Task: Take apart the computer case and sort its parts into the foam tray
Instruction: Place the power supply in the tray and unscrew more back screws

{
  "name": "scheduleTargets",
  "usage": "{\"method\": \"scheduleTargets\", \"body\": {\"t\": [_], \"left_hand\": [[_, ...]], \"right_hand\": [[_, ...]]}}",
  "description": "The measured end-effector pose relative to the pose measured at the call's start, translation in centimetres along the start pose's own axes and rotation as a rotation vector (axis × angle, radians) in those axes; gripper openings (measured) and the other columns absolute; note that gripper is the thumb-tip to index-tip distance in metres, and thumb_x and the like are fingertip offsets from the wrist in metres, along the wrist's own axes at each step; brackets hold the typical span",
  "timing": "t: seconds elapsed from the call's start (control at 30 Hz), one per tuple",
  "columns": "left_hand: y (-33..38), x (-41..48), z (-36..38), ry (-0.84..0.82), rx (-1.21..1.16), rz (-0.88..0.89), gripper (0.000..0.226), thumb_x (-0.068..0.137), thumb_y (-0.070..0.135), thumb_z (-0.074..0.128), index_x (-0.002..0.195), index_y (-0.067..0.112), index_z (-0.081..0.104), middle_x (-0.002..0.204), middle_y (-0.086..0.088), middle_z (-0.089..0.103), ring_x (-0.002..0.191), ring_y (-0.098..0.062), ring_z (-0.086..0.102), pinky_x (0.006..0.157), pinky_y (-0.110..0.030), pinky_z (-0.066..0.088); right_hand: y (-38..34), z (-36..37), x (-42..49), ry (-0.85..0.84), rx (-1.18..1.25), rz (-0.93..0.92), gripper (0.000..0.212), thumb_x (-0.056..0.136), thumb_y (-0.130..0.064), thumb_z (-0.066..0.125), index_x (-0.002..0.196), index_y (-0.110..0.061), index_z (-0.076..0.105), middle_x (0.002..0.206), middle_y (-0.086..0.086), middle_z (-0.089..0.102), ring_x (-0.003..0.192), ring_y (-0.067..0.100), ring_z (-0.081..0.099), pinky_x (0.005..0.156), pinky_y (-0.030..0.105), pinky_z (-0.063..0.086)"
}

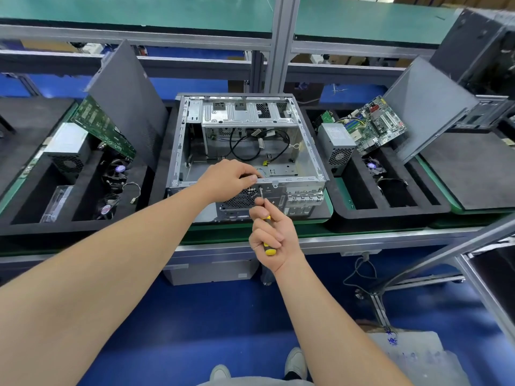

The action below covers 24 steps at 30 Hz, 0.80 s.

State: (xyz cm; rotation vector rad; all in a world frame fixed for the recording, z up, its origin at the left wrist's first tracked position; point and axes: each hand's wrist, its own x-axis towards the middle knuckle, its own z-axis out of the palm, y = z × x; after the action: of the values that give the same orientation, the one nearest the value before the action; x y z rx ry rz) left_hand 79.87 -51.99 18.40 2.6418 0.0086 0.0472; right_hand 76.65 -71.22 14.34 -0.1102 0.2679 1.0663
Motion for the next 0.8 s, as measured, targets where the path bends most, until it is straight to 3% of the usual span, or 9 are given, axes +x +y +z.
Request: {"method": "scheduleTargets", "body": {"t": [0.1,0.2,0.3,0.37,0.43,0.53,0.6,0.67,0.8], "left_hand": [[-0.2,0.1,0.1,0.009,0.003,0.003,0.027,0.103,0.039,0.047,0.119,0.043,0.068,0.055,0.009,0.058,0.054,-0.005,0.051,0.053,-0.026,0.029],[-0.2,0.2,0.3,0.008,0.02,-0.003,0.027,0.103,0.04,0.046,0.118,0.044,0.068,0.062,0.007,0.064,0.057,-0.008,0.055,0.053,-0.027,0.029],[-0.1,0.3,0.4,0.011,0.019,-0.016,0.026,0.102,0.04,0.047,0.116,0.044,0.069,0.063,0.009,0.065,0.058,-0.008,0.056,0.053,-0.026,0.029],[-0.1,0.3,0.3,0.005,0.022,-0.021,0.025,0.102,0.04,0.047,0.115,0.044,0.069,0.066,0.009,0.066,0.06,-0.009,0.058,0.054,-0.026,0.03],[0.0,0.3,0.3,0.001,0.024,-0.024,0.025,0.103,0.04,0.047,0.115,0.045,0.069,0.067,0.009,0.067,0.061,-0.009,0.058,0.055,-0.026,0.03],[0.1,0.1,0.2,0.013,0.01,-0.028,0.025,0.103,0.039,0.048,0.116,0.043,0.069,0.061,0.015,0.063,0.058,-0.004,0.055,0.054,-0.026,0.03],[0.2,0.1,0.2,0.019,0.009,-0.027,0.025,0.103,0.038,0.048,0.117,0.041,0.07,0.057,0.024,0.061,0.057,0.0,0.053,0.055,-0.023,0.029],[0.3,0.0,0.1,0.022,0.013,-0.026,0.026,0.103,0.038,0.048,0.117,0.041,0.07,0.058,0.035,0.058,0.059,0.003,0.05,0.056,-0.023,0.028],[0.3,0.0,0.1,0.027,0.012,-0.027,0.026,0.103,0.039,0.049,0.117,0.041,0.07,0.06,0.019,0.06,0.063,0.002,0.052,0.055,-0.025,0.029]], "right_hand": [[-0.1,1.0,0.1,0.221,-0.377,-0.127,0.025,0.111,-0.024,0.046,0.102,-0.007,0.062,0.064,0.003,0.052,0.03,0.008,0.029,0.026,0.02,0.023],[-0.3,1.9,0.1,0.526,-1.162,-0.355,0.026,0.113,-0.025,0.041,0.104,-0.009,0.059,0.066,0.008,0.057,0.039,0.017,0.033,0.037,0.025,0.03],[0.2,2.3,0.4,0.831,-2.081,-0.549,0.023,0.111,-0.028,0.04,0.096,-0.013,0.049,0.074,0.01,0.055,0.063,0.027,0.047,0.057,0.038,0.039],[0.9,2.1,0.6,0.942,-2.343,-0.612,0.017,0.112,-0.03,0.039,0.1,-0.02,0.044,0.071,0.001,0.04,0.067,0.027,0.046,0.061,0.039,0.038],[1.0,1.6,0.8,0.953,-2.314,-0.682,0.019,0.112,-0.031,0.039,0.1,-0.019,0.046,0.071,-0.001,0.04,0.067,0.026,0.048,0.062,0.038,0.038],[0.2,1.5,0.7,0.841,-2.082,-0.723,0.032,0.109,-0.031,0.043,0.086,-0.012,0.055,0.075,0.007,0.059,0.066,0.026,0.056,0.058,0.037,0.04],[-0.3,1.9,0.5,0.805,-1.78,-0.58,0.035,0.105,-0.028,0.044,0.089,-0.009,0.068,0.072,0.008,0.067,0.054,0.025,0.054,0.05,0.035,0.045],[-0.9,2.0,0.2,0.7,-1.288,-0.342,0.037,0.103,-0.023,0.043,0.099,-0.005,0.074,0.068,0.006,0.064,0.041,0.021,0.042,0.04,0.029,0.038],[-1.9,1.7,-0.7,0.36,-0.762,-0.139,0.027,0.108,-0.019,0.045,0.109,-0.002,0.065,0.074,0.003,0.058,0.044,0.012,0.041,0.038,0.024,0.034]]}}
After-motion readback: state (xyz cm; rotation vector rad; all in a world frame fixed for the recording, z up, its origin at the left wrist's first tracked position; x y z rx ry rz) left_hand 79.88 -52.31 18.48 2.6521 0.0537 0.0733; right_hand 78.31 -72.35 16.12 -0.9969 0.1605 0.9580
